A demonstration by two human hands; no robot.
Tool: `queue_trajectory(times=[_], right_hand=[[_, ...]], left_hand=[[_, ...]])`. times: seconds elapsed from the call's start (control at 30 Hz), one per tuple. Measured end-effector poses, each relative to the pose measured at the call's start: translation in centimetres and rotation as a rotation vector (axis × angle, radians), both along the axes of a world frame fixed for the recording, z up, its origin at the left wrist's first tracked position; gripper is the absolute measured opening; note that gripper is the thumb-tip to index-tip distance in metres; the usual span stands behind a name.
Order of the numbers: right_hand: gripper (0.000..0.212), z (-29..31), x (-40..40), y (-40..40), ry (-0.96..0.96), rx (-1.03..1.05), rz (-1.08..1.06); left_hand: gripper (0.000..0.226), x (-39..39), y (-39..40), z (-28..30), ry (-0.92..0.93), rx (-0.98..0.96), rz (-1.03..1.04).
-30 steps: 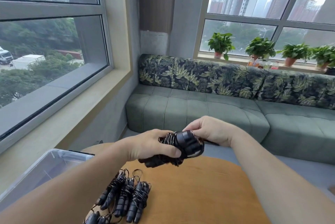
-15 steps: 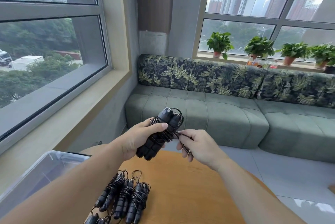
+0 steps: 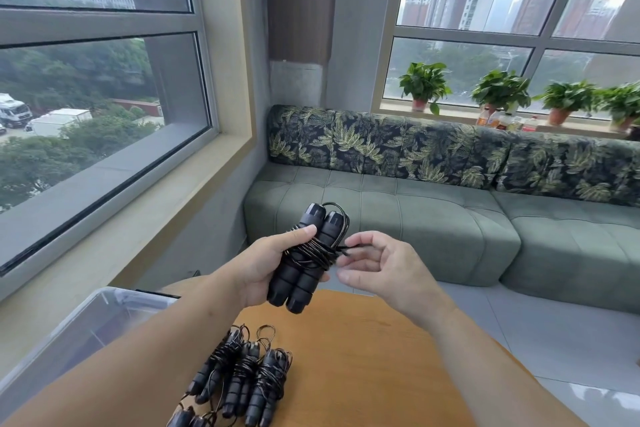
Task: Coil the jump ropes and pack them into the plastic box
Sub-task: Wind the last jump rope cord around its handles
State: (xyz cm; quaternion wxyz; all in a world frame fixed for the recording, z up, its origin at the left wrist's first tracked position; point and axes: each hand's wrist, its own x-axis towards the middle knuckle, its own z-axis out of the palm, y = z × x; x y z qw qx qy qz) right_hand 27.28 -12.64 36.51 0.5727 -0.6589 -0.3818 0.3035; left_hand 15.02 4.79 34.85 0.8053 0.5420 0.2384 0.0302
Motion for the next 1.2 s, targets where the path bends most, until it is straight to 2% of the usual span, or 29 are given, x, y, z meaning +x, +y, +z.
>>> queue_trajectory(times=[0.17, 0.23, 0.33, 0.43, 0.5, 0.6, 0.67, 0.8, 0.93, 1.03, 1.13, 1.2], right_hand=[[0.015, -0.1, 0.2, 0.5, -0.029, 0.054, -0.077], [0.024, -0.3, 0.5, 0.6, -0.083, 0.039, -0.066], [0.049, -0.6, 0.6, 0.5, -0.207, -0.026, 0.032], [0.055, -0.8, 0.2, 0.6, -0.270, -0.040, 0.100], [0.049, -1.1, 0.2, 0.9, -0.357, -0.048, 0.045], [0.025, -1.6, 0.7, 1.3, -0.571, 0.002, -0.066], [0.021, -1.9, 1.2, 1.4, -0.595, 0.026, -0.119], [0.023, -1.8, 2.1, 1.2, -0.404, -0.072, -0.095], [0.028, -1.5, 2.1, 1.2, 0.123, -0.115, -0.005], [0.028, -1.7, 2.0, 1.2, 0.199, -0.156, -0.027], [0.020, -2.4, 1.9, 1.6, 0.276, -0.190, -0.113], [0.016, -3.0, 1.6, 1.9, 0.325, -0.195, -0.189]], left_hand=[[0.054, 0.1, -1.1, -0.6, 0.026, -0.029, -0.024], [0.051, 0.1, -1.4, -0.6, 0.028, -0.063, -0.027], [0.055, 0.2, -1.3, -0.7, 0.031, -0.108, -0.020], [0.054, 0.2, -1.1, -0.7, 0.037, -0.127, -0.009], [0.052, 0.3, -1.1, -0.7, 0.045, -0.120, -0.021], [0.049, 0.4, -1.3, -0.7, 0.068, -0.104, -0.022], [0.051, 0.3, -1.4, -0.8, 0.080, -0.092, -0.028], [0.052, -0.1, -1.4, -1.3, 0.111, -0.138, -0.095], [0.054, -0.2, -1.7, -1.7, 0.145, -0.145, -0.169], [0.057, 0.0, -2.3, -1.5, 0.189, -0.082, -0.152], [0.056, 0.7, -2.4, -2.0, 0.189, 0.078, -0.053], [0.050, 1.4, -2.6, -2.3, 0.246, 0.343, 0.040]])
